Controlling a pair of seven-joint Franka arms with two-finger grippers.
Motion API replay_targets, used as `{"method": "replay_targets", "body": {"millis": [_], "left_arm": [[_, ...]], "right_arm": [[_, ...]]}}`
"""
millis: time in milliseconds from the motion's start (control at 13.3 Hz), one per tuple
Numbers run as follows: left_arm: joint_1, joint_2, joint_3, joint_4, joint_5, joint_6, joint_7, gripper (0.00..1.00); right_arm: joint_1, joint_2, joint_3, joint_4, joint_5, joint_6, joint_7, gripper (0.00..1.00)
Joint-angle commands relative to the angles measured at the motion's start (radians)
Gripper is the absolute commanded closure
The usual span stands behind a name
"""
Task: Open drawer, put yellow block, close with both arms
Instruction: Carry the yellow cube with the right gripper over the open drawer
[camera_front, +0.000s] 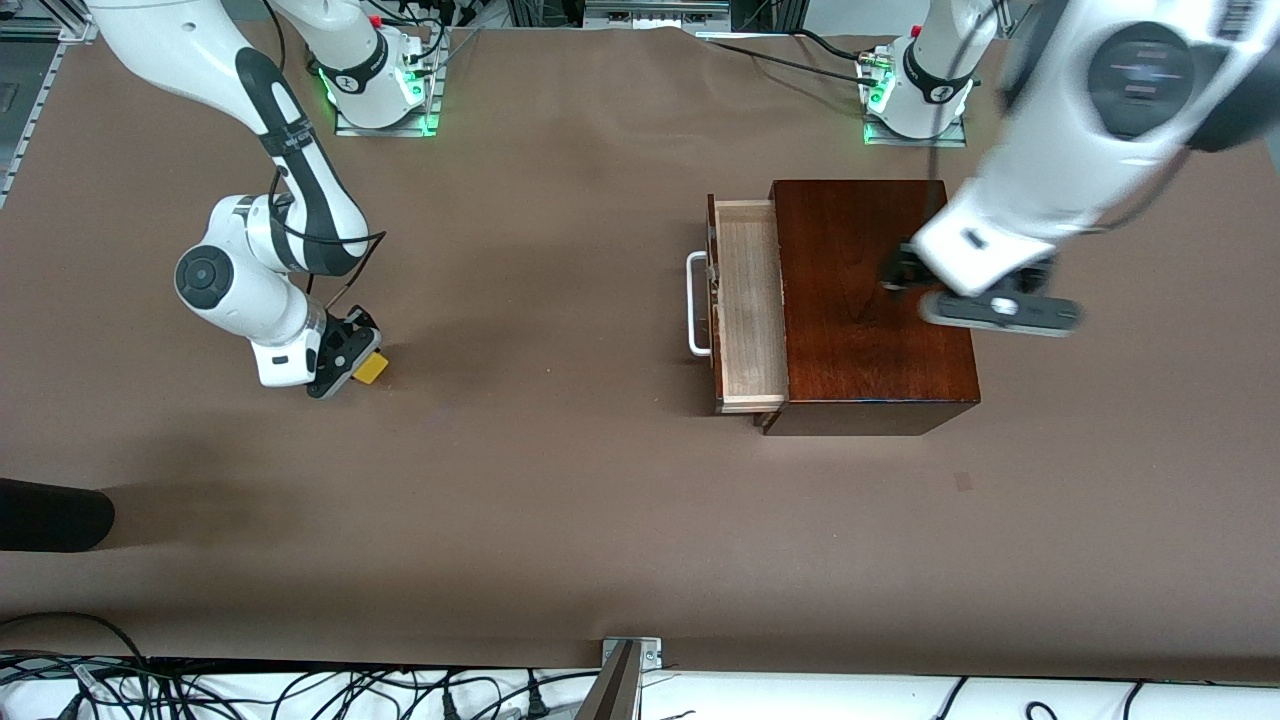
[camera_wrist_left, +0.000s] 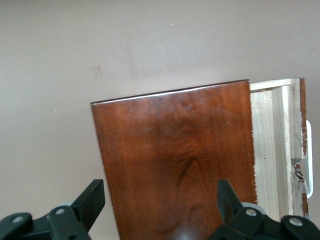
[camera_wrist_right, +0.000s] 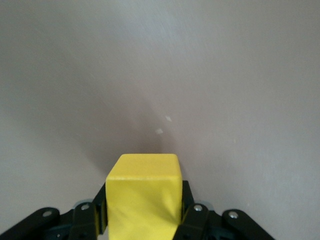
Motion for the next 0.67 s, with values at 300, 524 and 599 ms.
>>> {"method": "replay_targets", "body": {"millis": [300,524,599], "left_arm": [[0.164,-0.173,0.023,-0.185,-0.028,0.063,0.217,0.0],[0.188,-0.219,0.024,-0.254,-0.027,0.136,0.156,0.0],[0.188,-0.228,0.024,-0.271,-0.028,0.163,0.157,0.0]], "right_arm": [[0.042,0.022,0.204,0.412,0.002,-0.356,-0.031,1.0],[0.227,0.083,0.212,0.584,-0.073,-0.371,-0.019,1.0],[0.284,0.105,0.211,0.63,-0.1,-0.379,-0.002,1.0]]}}
